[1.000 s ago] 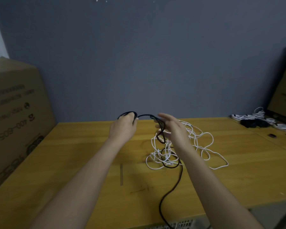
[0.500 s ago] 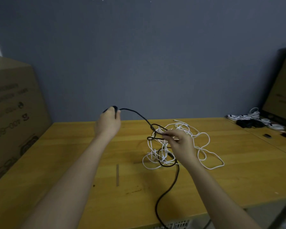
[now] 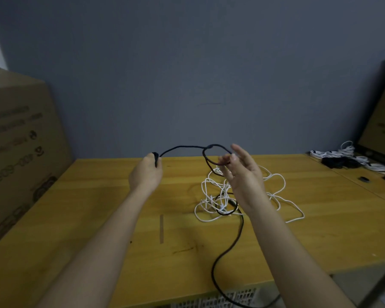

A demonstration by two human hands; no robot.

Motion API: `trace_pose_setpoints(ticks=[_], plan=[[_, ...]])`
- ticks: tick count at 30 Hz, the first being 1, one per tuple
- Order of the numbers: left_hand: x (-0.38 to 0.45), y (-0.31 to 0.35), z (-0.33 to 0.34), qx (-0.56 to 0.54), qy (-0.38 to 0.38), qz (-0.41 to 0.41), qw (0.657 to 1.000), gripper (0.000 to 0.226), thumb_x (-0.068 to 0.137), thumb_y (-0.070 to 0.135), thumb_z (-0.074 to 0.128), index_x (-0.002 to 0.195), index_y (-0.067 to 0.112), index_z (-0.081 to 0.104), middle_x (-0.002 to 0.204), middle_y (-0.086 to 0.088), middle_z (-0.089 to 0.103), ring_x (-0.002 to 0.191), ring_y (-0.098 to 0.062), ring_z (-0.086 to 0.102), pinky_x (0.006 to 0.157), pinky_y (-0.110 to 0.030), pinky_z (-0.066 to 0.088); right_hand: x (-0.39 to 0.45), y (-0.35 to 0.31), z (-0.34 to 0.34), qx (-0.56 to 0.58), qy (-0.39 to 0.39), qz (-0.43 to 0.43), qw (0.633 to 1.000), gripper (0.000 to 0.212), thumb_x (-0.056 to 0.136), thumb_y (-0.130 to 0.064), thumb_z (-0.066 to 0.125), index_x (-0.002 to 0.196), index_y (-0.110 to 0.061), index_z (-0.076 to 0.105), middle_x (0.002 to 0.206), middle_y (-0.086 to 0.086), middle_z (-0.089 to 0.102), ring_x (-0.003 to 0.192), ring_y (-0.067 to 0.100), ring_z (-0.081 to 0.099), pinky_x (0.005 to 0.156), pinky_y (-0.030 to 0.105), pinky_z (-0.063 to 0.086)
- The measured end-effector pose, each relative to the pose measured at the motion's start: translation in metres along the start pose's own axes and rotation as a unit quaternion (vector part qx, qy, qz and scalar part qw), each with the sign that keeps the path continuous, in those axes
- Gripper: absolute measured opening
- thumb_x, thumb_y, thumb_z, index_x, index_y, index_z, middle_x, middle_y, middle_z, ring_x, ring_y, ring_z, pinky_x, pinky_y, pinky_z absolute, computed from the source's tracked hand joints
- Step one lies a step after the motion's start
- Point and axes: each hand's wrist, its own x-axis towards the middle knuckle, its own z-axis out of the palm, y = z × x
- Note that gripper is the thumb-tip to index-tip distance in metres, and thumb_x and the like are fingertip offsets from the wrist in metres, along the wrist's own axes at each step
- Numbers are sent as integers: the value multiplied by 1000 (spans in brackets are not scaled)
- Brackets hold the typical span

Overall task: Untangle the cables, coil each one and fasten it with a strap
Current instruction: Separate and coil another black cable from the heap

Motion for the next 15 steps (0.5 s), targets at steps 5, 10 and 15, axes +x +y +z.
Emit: trace_pose_setpoints(ticks=[5,10,15], plan=[[-6,-1,4,7,-17,-1,1000,29,104,30,34,91,11,52,64,-1,49,48,-18,44,43,-26,28,7,-4,18,-16,-33,-15,999,37,97,0,46,128,-18,52,88,3,69,69,10,60,74,25,53],[-6,-2,-1,6,-18,-11,1000,29,104,31,34,88,12,49,65,0,48,50,-18,45,44,-27,30,5,-6,20,-327,-87,-94,936,18,93,-17,59,109,-22,67,88,-6,70,83,9,62,79,22,49],[-1,-5,-7,1,-14,-38,999,28,104,32,34,87,13,46,68,-2,50,56,-21,48,48,-28,31,6,5,4,-618,-185,-201,737,37,72,-38,80,105,-25,68,86,-9,56,89,6,44,78,8,33]])
